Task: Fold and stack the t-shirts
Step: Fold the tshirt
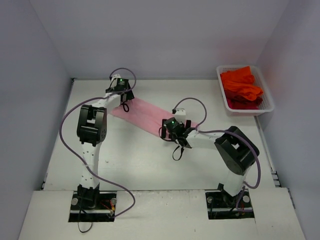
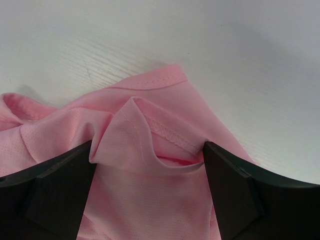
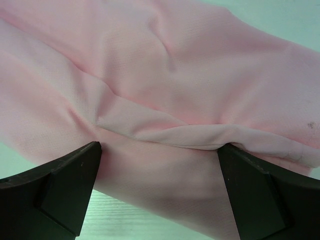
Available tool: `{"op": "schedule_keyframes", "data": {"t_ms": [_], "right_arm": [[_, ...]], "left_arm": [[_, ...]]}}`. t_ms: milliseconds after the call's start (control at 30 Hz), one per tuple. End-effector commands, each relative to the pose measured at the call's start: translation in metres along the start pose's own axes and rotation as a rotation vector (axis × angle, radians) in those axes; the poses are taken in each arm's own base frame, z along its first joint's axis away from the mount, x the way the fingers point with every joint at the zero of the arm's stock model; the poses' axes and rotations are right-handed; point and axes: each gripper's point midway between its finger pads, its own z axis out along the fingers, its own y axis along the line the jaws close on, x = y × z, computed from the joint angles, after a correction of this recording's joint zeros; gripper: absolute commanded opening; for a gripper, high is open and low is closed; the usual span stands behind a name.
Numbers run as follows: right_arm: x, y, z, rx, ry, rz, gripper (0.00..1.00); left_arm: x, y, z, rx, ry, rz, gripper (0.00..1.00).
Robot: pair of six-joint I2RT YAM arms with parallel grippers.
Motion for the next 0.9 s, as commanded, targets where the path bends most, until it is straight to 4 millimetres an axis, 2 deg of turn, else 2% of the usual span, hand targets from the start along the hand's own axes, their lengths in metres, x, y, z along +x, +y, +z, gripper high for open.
{"op": "schedule_keyframes", "data": {"t_ms": [0,167,367,533,867], "right_arm": [[-0.004,0.002,-0.015,0.005,-0.009,0.022,1.00],[-0.003,0.006,-0.021,-0.007,-0.012,0.022,1.00],[0.000,0.010,-0.024,-0.016,-0.006,0.021,1.00],[0.001,0.014,-0.029,-0.025,-0.008,0.019,1.00],[-0.003,0.020,-0.042,-0.045,-0.027,0.023,1.00]], "left_arm": [[-0.007,-0.014,-0.001,0.044,-0.004,-0.026,0.81],[-0.005,-0.026,-0.004,0.066,-0.002,-0.019,0.81],[0.011,-0.051,-0.011,0.096,0.012,0.016,0.81],[0.015,-0.067,-0.019,0.119,0.010,0.024,0.81],[0.024,-0.082,-0.027,0.140,0.022,0.023,0.81]]}}
